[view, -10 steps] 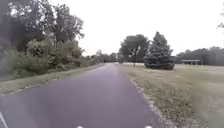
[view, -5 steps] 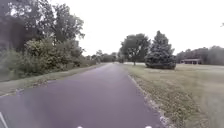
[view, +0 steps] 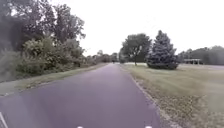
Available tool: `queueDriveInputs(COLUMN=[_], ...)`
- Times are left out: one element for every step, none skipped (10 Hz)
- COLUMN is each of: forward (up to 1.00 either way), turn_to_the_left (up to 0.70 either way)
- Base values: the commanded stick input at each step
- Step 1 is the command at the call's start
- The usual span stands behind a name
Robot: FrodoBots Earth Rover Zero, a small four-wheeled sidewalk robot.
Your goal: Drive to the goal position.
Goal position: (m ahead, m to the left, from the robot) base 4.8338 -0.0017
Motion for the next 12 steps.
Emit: queueDriveInputs(forward=[0.7,0.7,0.7,0.7,0.7,0.7,0.7,0.7,0.7,0.7,0.7,0.7], turn_to_the_left=[0.0,0.0,0.0,0.0,0.0,0.0,0.0,0.0,0.0,-0.01,-0.12,-0.04])
